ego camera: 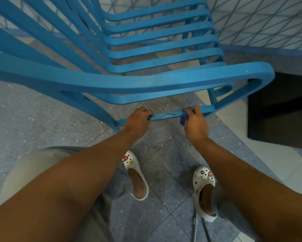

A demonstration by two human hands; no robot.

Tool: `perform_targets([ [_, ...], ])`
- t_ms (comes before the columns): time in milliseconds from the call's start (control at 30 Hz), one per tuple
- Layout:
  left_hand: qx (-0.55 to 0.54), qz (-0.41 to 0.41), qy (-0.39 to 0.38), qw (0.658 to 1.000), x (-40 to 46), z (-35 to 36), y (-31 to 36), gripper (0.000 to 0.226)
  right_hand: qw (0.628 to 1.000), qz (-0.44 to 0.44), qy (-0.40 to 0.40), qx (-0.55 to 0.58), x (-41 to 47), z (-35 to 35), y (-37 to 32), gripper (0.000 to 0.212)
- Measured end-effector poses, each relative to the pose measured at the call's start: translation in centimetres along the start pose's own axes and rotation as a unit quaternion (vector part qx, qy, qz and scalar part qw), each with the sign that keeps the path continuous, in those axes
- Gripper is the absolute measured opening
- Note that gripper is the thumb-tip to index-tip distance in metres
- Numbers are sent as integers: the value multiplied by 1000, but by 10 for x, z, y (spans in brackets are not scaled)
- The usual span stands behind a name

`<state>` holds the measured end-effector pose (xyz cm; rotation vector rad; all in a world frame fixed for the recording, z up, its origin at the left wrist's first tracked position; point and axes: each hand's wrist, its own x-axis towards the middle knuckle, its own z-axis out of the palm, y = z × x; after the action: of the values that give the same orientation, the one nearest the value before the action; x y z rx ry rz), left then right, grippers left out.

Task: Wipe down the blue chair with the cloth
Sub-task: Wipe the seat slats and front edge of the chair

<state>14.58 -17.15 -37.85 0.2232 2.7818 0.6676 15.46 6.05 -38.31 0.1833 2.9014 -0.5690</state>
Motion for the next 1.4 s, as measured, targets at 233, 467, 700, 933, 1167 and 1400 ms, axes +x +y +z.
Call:
perform_targets([
  [233, -6, -7, -3, 1000, 2, 1, -1, 33, 967, -231, -81, -75, 14, -20, 18, 28],
  [467, -7, -15, 6, 1000, 0, 2, 1, 32, 995, -91, -1, -36, 9, -11, 14, 28],
  [700, -23, -8, 1, 1000, 0, -3, -1, 33, 986, -155, -65, -15, -5, 11, -39, 33],
  [933, -27, -11, 4, 1000, 0, -3, 0, 32, 998, -68, -13, 1, 14, -24, 23, 30],
  [1167, -38, -15, 1, 999, 4, -1, -3, 29, 999, -14, -18, 42, -8, 11, -34, 36],
  [1400, -56, -27, -5, 998, 3, -2, -15, 29, 975, -174, -113, 83, 2, -9, -26, 25],
])
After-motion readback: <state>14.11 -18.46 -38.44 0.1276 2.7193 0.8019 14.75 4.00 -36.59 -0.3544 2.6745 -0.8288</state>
